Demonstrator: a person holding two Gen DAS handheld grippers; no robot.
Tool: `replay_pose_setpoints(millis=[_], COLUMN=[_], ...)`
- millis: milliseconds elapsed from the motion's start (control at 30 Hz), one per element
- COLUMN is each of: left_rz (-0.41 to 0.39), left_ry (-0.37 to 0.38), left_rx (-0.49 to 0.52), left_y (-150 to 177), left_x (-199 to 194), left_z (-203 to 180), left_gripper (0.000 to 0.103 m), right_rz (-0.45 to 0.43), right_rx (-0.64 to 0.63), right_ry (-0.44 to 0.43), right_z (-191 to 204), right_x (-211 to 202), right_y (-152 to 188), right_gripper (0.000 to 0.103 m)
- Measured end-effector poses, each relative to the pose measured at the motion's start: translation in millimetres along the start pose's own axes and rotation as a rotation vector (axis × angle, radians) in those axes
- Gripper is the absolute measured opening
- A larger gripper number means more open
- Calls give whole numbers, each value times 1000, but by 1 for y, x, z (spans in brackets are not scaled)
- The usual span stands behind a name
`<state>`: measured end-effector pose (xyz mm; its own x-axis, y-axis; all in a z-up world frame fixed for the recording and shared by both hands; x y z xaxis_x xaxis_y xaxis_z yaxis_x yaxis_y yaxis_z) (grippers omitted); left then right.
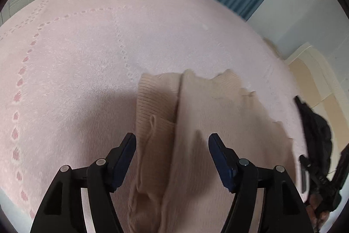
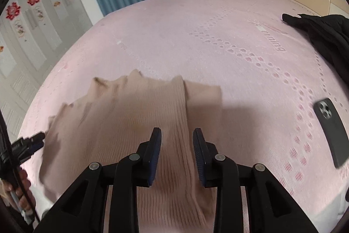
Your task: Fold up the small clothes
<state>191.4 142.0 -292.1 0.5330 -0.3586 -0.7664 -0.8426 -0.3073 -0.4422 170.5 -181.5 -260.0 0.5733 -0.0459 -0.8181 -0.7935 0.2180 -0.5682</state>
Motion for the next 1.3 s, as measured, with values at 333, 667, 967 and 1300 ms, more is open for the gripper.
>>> replay_pose_setpoints(millis=[333, 667, 967, 1300], left_rz=[-8, 5, 29, 52], left_ry=[44, 122, 167, 203], left_rx=[-6, -10, -31, 75], left_y=[-13, 3, 17, 14], left_x=[19, 13, -1, 3], left_z=[12, 0, -2, -9], left_gripper=[63, 62, 64, 64], right_rz=[41, 25, -14, 31], right_rx=[-53, 16, -210, -287], right_ry=[4, 33, -60, 139], right_z=[18, 21, 128, 142], right_x=[74, 38, -8, 36], right_y=[-28, -24, 37, 39], right_gripper=[6, 18, 36, 39])
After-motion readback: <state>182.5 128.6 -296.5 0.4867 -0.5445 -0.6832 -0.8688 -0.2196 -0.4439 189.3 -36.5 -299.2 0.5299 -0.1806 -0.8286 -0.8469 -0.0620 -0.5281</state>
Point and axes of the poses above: each gripper's, at about its wrist camera, not at the fingertips, and x roughly the way its jaws point, z to its left, y to its underside, the point moved 10 cm from there along x, roughly the way its jaws point, and after that the axes turned 7 degrees about y, right-handed, at the moved point
